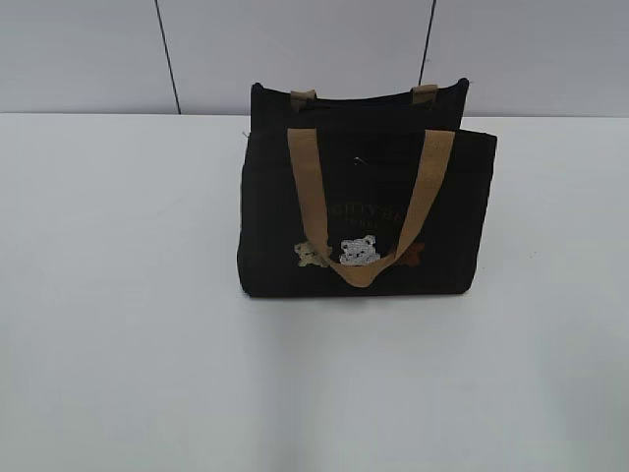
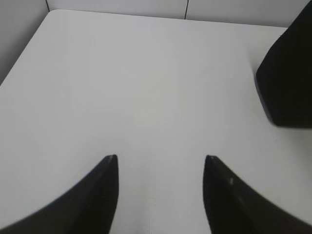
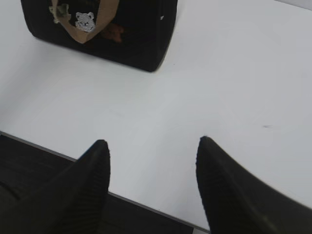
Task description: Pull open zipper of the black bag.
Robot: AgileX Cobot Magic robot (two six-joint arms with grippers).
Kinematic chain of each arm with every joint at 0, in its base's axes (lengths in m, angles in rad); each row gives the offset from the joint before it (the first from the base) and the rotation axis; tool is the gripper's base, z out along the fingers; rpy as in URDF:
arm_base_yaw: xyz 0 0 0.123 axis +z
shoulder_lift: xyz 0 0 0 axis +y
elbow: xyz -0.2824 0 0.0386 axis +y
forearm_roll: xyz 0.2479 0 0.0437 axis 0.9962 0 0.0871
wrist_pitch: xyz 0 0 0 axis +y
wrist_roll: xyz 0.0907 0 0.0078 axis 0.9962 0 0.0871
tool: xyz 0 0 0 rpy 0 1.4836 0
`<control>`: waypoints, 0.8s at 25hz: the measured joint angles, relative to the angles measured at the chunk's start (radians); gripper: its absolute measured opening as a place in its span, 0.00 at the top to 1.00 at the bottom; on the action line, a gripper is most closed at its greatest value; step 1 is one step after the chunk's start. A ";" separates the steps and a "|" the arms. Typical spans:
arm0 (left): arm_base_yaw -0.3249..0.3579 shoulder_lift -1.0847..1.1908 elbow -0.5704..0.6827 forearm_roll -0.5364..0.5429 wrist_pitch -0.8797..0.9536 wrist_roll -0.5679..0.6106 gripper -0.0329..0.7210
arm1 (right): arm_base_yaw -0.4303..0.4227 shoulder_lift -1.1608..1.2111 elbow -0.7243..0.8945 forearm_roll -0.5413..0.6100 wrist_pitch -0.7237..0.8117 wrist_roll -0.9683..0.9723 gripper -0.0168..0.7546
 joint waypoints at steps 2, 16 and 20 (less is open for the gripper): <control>0.000 0.000 0.000 -0.004 0.000 0.000 0.40 | 0.017 0.000 0.000 0.002 0.000 0.000 0.42; 0.000 0.000 0.000 -0.005 0.000 0.000 0.40 | 0.017 0.000 0.000 0.004 -0.001 0.000 0.42; 0.000 0.000 0.000 -0.007 0.000 0.000 0.40 | 0.017 0.000 0.000 -0.021 -0.002 0.063 0.42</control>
